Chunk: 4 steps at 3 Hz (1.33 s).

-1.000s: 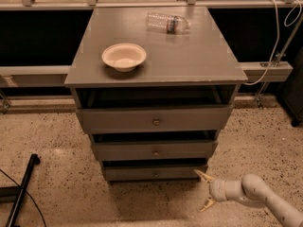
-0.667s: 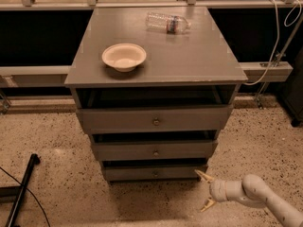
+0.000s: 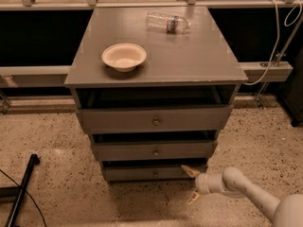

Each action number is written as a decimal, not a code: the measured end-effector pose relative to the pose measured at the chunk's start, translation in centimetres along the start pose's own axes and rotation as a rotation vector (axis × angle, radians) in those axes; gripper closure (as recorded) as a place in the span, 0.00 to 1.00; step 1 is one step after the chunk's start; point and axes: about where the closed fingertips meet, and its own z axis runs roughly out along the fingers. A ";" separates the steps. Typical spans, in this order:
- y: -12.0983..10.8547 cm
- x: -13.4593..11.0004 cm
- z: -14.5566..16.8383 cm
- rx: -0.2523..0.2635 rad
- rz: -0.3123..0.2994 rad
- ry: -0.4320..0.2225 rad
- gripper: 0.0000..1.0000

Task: Open bottom drawer

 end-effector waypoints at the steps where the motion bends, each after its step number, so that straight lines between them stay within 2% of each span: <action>1: -0.1 0.1 0.3 -0.001 -0.004 0.012 0.00; 2: -0.3 0.5 0.8 -0.011 -0.015 0.055 0.00; 3: -1.6 3.3 3.5 -0.010 -0.079 0.101 0.00; 4: -3.5 4.9 4.6 0.020 -0.125 0.121 0.00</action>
Offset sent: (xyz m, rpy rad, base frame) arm 0.0133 -0.0021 -0.0096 -0.1168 -0.0171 -0.0219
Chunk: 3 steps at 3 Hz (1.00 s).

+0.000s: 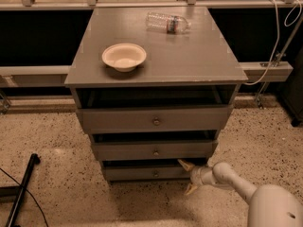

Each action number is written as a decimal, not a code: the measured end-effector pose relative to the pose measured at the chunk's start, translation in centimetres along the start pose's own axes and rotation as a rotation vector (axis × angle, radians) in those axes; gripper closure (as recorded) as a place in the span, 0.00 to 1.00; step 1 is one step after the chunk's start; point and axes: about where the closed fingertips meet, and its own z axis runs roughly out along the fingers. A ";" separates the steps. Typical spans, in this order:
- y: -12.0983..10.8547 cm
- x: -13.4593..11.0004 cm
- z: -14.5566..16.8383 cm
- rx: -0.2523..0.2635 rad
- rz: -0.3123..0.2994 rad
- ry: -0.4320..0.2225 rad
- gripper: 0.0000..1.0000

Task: Open bottom drawer

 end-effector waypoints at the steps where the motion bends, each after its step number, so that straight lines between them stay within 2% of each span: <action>1: -1.9 0.8 1.4 0.014 -0.043 0.037 0.00; 2: -2.7 2.4 2.4 0.018 -0.035 0.068 0.00; 3: -3.8 3.5 3.8 0.004 -0.001 0.096 0.26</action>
Offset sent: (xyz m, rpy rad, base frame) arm 0.0634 -0.0105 -0.0228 -0.0904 -0.0522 -0.0562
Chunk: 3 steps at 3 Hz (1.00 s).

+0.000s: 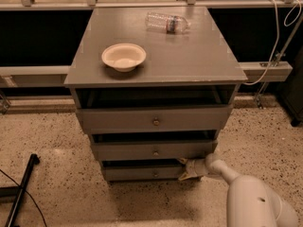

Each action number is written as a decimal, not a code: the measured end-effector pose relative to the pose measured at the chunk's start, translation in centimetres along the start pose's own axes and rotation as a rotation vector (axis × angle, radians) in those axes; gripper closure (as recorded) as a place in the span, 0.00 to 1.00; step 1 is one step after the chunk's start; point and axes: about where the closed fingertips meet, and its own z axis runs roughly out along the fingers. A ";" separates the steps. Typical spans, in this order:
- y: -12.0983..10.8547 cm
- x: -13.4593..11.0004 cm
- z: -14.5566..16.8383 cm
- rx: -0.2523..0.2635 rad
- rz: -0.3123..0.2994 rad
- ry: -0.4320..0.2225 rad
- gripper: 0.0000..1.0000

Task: Open bottom drawer

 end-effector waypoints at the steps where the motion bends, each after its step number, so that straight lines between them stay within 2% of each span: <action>1: -0.3 0.5 0.6 -0.021 0.029 0.007 0.32; 2: 0.3 0.8 0.0 -0.019 0.056 0.008 0.33; 3: 2.2 0.9 -1.4 -0.021 0.093 0.007 0.45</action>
Offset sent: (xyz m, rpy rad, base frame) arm -0.0071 -0.0209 -0.0021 0.0152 0.0630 -0.0690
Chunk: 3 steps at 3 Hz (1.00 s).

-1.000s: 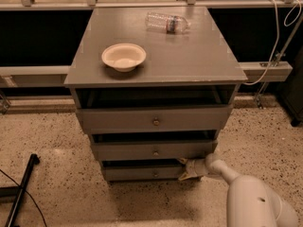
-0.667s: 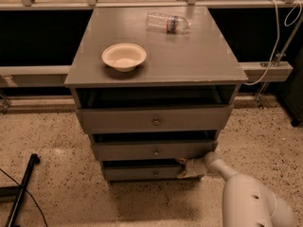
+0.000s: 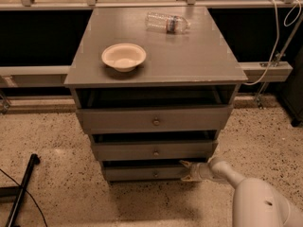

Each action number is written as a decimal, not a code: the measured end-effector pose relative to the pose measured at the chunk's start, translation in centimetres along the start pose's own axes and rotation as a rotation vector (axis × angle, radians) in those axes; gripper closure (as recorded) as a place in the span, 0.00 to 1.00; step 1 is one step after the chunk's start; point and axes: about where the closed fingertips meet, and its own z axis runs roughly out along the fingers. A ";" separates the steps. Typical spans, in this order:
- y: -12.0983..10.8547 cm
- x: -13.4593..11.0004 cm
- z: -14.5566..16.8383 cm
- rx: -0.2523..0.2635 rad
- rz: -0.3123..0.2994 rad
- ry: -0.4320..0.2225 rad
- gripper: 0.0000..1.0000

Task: Open bottom drawer

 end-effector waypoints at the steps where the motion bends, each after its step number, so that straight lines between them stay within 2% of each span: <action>1: 2.8 -0.1 -0.9 -0.028 0.031 -0.004 0.50; 2: 4.2 -0.7 -1.7 -0.053 0.036 -0.016 0.49; 3: 4.1 -0.8 -1.9 -0.053 0.036 -0.016 0.31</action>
Offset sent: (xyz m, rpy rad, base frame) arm -0.0957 -0.0102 0.0012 0.0243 0.1434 0.0666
